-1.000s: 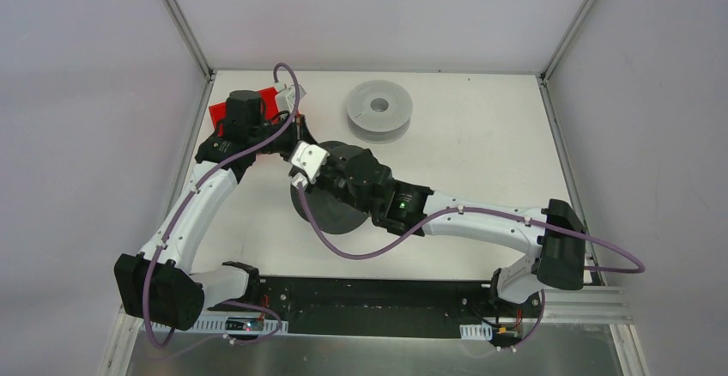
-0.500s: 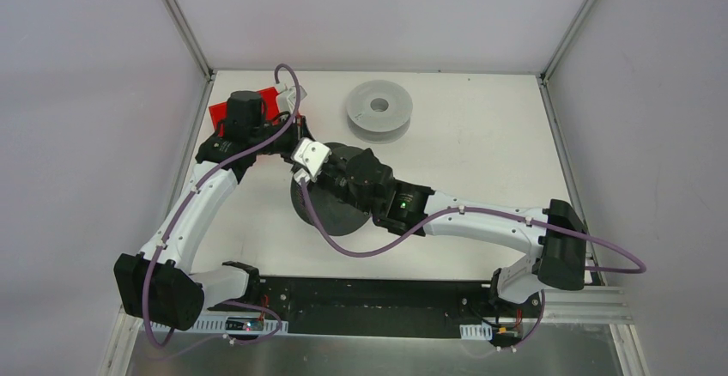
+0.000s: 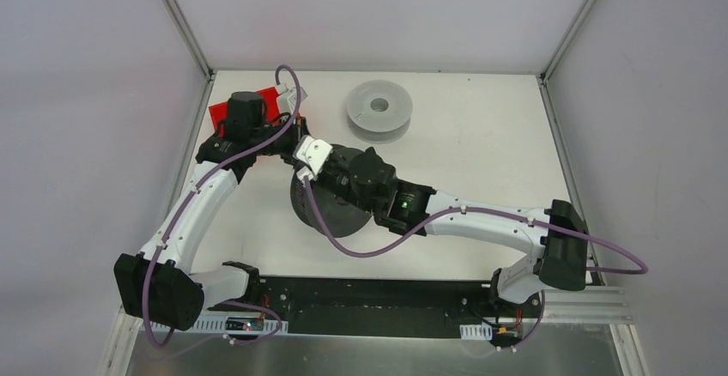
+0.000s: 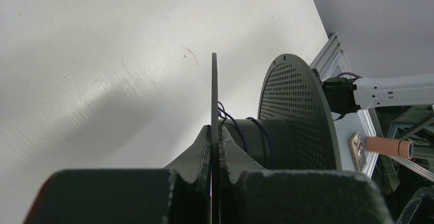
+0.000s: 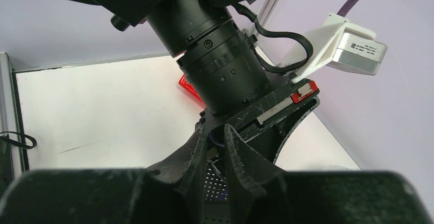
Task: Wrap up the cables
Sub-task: Wrap the cable around the cable reel.
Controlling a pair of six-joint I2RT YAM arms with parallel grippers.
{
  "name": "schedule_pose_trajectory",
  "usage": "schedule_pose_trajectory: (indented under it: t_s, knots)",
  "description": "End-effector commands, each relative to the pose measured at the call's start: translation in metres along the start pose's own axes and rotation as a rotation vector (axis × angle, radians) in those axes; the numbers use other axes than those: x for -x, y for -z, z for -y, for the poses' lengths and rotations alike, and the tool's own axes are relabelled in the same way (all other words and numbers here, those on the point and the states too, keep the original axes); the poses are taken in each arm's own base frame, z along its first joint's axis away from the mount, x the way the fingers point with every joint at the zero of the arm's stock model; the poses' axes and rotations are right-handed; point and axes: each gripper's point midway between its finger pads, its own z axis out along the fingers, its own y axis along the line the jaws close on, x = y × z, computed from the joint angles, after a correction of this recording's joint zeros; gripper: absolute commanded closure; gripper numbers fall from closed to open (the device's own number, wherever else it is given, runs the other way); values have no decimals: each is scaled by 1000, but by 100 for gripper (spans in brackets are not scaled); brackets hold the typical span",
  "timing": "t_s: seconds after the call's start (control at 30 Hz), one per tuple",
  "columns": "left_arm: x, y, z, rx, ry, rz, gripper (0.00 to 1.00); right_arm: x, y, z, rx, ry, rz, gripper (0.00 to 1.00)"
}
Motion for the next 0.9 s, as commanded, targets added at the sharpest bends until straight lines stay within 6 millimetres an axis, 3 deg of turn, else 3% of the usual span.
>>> schedule_pose_trajectory:
  t_s: [0.0,0.13,0.3,0.53,0.6,0.77,0.87]
  knots:
    - [11,7,21,-61,-48,26,100,36,1,14,-40,-26,89,84]
    - [10,7,20,-60,-49,24,100,34,3,13,-31,-21,82,100]
    - [8,7,20,-62,-54,19,100,36,9,30,-90,-72,92,100]
    - [4,9,20,-70,-90,17,100,17,25,80,-219,-195,66,100]
    - [4,8,20,-74,-78,12,100,15,31,84,-212,-216,72,100]
    - [6,8,23,-83,-73,12,100,15,41,69,-80,-218,82,100]
    - [6,11,25,-89,-99,18,100,8,44,81,-130,-233,61,100]
